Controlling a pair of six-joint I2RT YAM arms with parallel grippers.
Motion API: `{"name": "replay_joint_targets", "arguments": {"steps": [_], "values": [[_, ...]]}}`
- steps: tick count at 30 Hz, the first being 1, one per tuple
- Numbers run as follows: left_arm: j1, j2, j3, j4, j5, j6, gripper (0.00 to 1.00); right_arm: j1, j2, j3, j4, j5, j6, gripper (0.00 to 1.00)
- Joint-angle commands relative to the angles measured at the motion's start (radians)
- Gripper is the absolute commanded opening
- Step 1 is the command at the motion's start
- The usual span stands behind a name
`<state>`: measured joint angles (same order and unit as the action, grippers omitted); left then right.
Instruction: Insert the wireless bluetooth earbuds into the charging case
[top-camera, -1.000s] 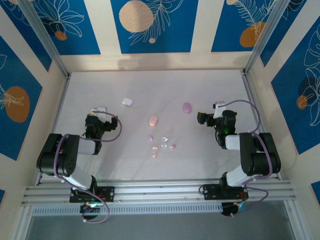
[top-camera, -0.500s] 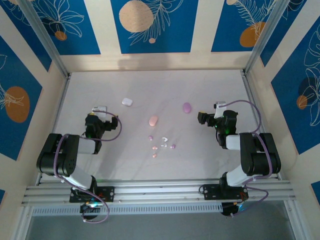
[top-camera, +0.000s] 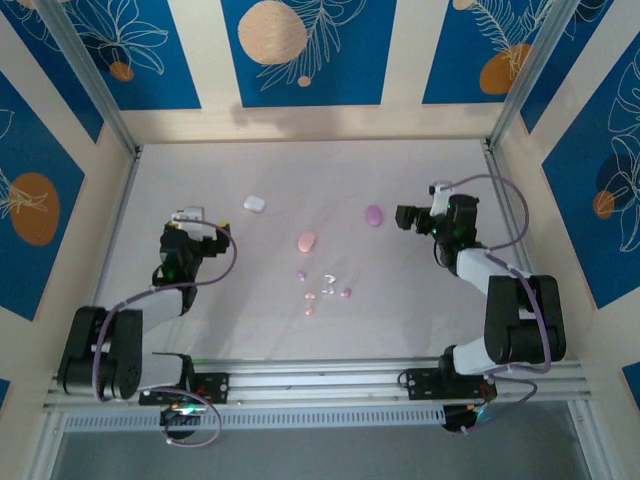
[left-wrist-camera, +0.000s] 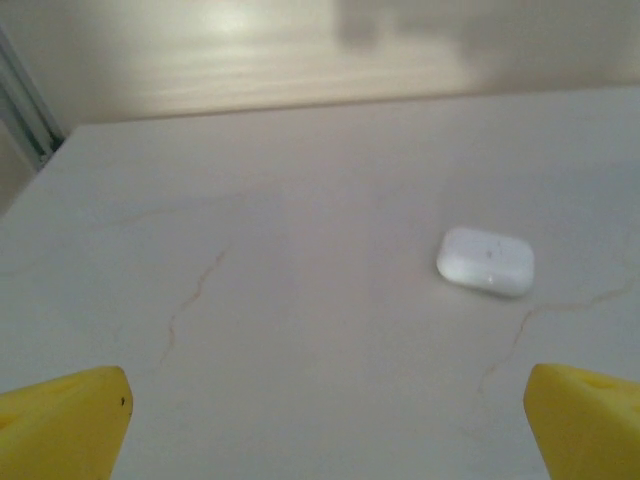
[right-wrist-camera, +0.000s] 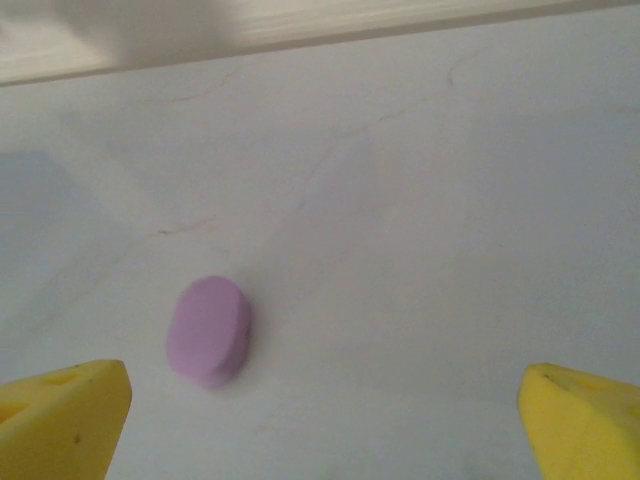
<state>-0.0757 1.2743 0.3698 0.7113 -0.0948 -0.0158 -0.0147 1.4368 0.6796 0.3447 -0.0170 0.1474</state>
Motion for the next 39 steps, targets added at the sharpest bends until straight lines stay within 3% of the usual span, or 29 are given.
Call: {"name": "replay_joint_targets", "arguments": {"steps": [1,5,8,10,16,27,39], "values": [[0.013,-0.077,0.032,-0.155,-0.064,-0.115,1.00,-0.005,-0.012,0.123,-0.298,-0.122,0.123,0.99],[0.013,-0.195,0.011,-0.204,-0.015,-0.257,1.00,-0.022,0.076,0.300,-0.495,-0.384,0.193,0.99],[0.017,-0.267,-0.015,-0.259,0.028,-0.388,1.00,0.020,0.164,0.411,-0.581,-0.458,0.172,0.89],[0.020,-0.290,-0.006,-0.316,0.109,-0.432,1.00,0.068,0.229,0.497,-0.666,-0.420,0.172,0.81],[0.019,-0.306,0.021,-0.433,0.315,-0.561,1.00,0.262,0.367,0.646,-0.788,-0.264,0.171,0.72],[0.017,-0.462,0.032,-0.677,0.238,-0.600,1.00,0.532,0.567,0.840,-0.929,0.033,0.374,0.71],[0.016,-0.502,0.035,-0.736,0.250,-0.598,1.00,0.656,0.760,1.087,-1.122,0.172,0.462,0.76]]}}
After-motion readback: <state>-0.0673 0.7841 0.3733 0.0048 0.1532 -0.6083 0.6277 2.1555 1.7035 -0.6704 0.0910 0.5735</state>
